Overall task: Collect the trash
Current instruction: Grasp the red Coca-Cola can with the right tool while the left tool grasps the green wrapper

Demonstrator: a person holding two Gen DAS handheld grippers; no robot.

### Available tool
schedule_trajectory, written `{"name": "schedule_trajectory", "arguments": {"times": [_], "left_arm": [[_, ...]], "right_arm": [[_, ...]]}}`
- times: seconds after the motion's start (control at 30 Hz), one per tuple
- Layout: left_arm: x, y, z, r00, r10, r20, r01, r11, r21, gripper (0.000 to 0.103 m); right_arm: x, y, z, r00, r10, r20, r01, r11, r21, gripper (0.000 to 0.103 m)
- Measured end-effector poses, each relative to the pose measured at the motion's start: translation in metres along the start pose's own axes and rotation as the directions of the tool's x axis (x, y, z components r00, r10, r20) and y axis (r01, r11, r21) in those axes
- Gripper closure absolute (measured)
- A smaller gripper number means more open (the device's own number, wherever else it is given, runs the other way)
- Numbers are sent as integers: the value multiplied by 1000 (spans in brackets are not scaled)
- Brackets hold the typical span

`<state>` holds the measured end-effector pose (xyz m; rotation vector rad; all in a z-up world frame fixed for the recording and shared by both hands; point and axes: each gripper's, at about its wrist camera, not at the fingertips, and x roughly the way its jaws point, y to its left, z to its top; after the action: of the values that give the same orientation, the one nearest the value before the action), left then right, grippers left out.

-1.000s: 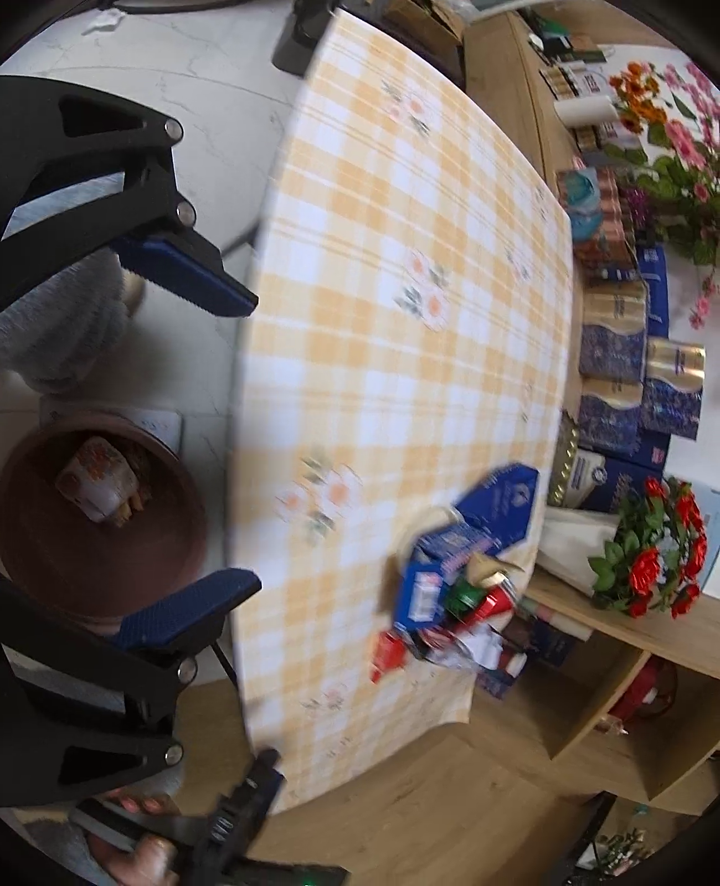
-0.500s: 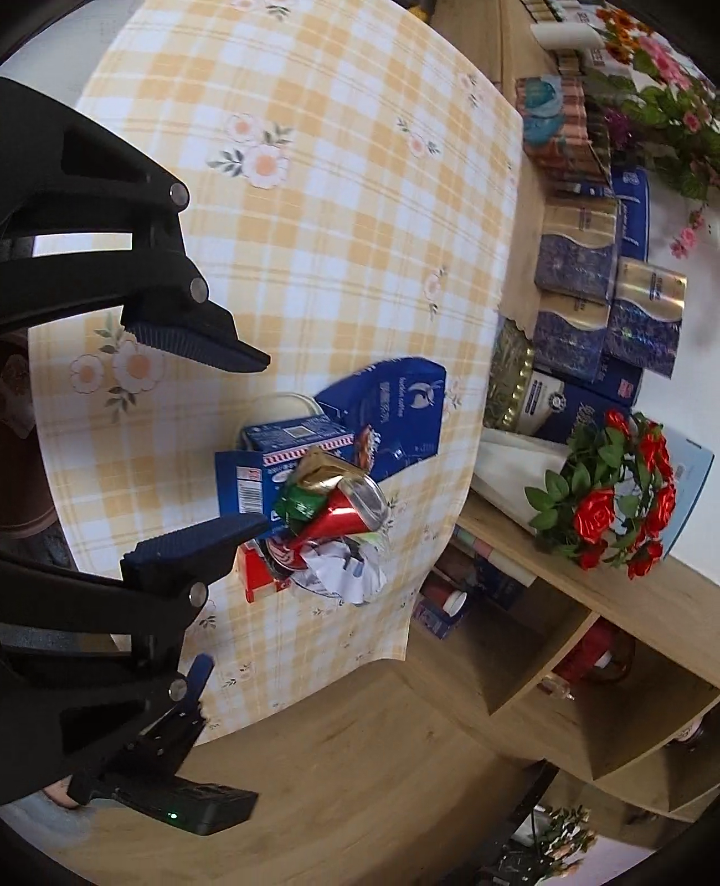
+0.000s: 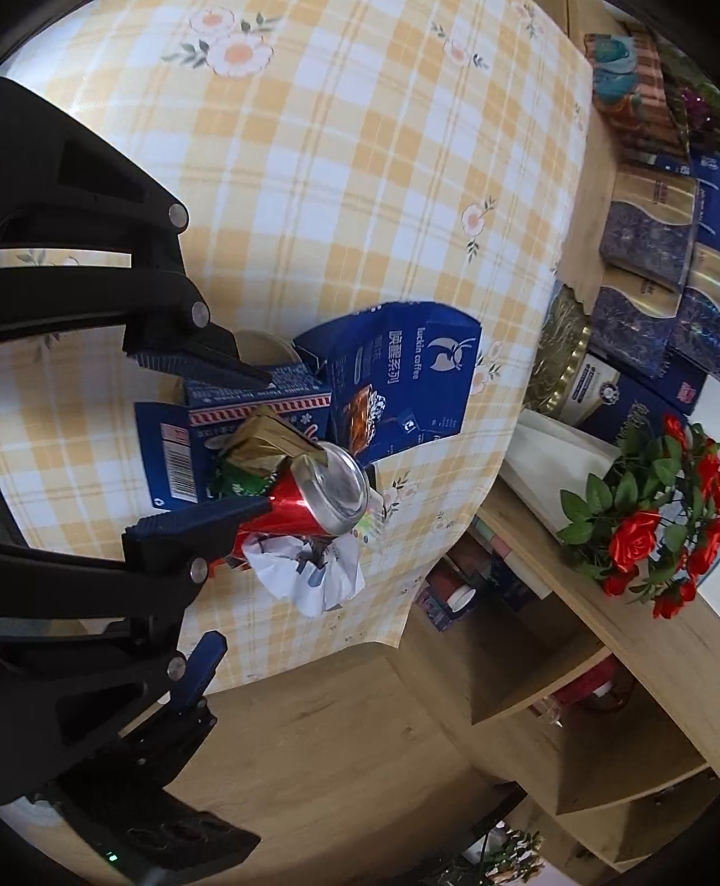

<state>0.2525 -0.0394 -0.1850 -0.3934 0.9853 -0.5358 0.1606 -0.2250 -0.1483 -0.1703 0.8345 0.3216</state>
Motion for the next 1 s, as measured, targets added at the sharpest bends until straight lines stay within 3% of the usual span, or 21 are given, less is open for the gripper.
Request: {"name": "schedule_trajectory", "arguments": {"times": [0.1, 0.17, 0.33, 0.57, 0.63, 1.0], "left_arm": [[12, 5, 5, 1000, -21, -8, 21, 999, -48, 65], [18, 11, 7, 999, -34, -18, 32, 996, -82, 86], [20, 13, 8, 999, -36, -15, 35, 997, -73, 92], [18, 8, 5, 1000, -12, -15, 12, 1000, -10, 93], [17, 7, 4, 1000, -8, -15, 8, 1000, 2, 93], [18, 8, 3, 1000, -10, -17, 10, 1000, 9, 93]], "right_arm": [[4, 6, 9, 1000, 3, 3, -3, 998, -70, 54], [7, 7, 13, 1000, 2, 2, -1, 996, -94, 60], [20, 10, 24, 1000, 20, -11, -21, 994, -111, 64], [46, 19, 36, 999, 5, -44, -11, 990, -144, 65], [52, 20, 39, 998, -4, -55, -5, 988, -157, 71], [77, 17, 47, 993, 1, -120, -17, 991, -132, 71]]}}
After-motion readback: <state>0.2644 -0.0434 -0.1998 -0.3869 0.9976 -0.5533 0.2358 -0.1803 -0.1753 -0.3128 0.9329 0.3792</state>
